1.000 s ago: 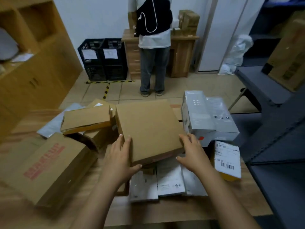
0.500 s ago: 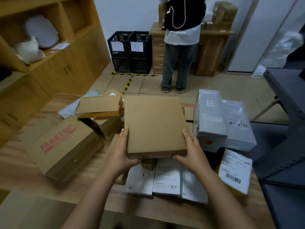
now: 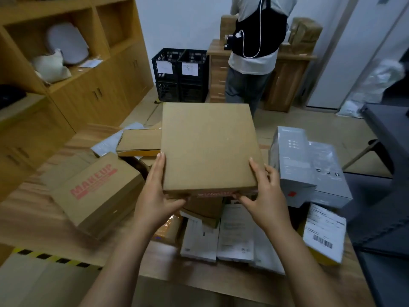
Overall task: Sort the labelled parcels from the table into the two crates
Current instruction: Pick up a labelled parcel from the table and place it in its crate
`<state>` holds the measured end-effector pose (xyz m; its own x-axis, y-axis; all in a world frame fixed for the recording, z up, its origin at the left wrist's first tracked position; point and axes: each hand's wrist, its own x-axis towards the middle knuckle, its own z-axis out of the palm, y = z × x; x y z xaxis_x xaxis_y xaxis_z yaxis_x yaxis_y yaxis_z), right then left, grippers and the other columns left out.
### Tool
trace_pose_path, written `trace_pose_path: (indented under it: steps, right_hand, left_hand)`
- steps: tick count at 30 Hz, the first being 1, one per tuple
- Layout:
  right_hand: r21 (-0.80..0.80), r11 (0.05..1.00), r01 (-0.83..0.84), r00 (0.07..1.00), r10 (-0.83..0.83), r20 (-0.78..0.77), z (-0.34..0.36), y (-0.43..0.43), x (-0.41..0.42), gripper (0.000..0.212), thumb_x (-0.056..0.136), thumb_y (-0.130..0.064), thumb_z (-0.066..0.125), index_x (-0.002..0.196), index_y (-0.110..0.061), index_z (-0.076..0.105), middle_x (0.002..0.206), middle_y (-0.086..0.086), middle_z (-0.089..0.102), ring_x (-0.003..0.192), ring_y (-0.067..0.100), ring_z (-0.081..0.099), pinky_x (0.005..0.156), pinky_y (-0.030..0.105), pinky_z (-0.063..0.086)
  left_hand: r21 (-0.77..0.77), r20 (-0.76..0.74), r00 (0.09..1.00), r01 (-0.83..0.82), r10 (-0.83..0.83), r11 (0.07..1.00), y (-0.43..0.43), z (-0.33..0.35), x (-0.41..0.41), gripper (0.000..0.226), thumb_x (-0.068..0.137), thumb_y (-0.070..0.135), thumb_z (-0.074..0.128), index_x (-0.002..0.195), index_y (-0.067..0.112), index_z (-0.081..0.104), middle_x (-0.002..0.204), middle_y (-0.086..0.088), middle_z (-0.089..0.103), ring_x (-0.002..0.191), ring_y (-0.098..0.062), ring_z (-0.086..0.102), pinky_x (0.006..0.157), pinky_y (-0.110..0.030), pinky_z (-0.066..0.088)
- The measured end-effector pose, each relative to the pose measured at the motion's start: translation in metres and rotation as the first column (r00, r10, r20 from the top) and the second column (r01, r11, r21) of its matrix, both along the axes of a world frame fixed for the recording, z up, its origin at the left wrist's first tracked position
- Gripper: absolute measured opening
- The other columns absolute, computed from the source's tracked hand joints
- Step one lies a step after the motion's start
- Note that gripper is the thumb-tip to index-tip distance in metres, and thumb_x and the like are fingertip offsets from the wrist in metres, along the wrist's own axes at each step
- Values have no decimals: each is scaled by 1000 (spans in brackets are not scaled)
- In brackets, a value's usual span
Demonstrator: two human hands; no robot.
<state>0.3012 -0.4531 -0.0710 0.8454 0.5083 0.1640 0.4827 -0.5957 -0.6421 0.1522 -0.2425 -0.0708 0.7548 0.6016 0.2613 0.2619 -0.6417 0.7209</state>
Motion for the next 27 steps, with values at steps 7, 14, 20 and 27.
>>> trace_pose_path:
  steps: [7,14,20,27]
  right_hand:
    - [50,998,-49,997,45,69,28,87,-54,96,79,-30,80,152,-40,19,151,2,21,128,22,42,98,38,49]
    - [60,994,-93,996,92,11,15,174,-126,95,78,-36,79,150,-43,19,150,-3,20,132,24,40,102,46,48]
    - [14,996,-89,992,89,-91,-9,214,-176,94,79,-36,78,152,-40,18,153,-2,19,132,21,41,104,40,47]
    - [-47,998,-53,992,47,-116,-25,221,-201,97,79,-34,78,152,-40,15,152,-3,16,134,20,37,105,43,46]
  left_hand:
    - [94,79,996,-59,52,994,84,30,-65,126,54,46,87,154,26,13,159,6,22,145,-10,22,115,-34,27]
    - [97,-19,995,-99,101,990,162,28,-147,127,60,33,90,154,33,4,160,10,16,143,-10,21,112,-35,30]
    - [22,-102,991,-82,84,996,203,4,-192,126,60,34,90,155,29,7,158,5,22,143,-14,24,115,-44,30]
    - [-48,-142,987,-76,69,996,215,-24,-208,125,61,35,89,154,29,6,157,3,24,142,-15,26,113,-42,33]
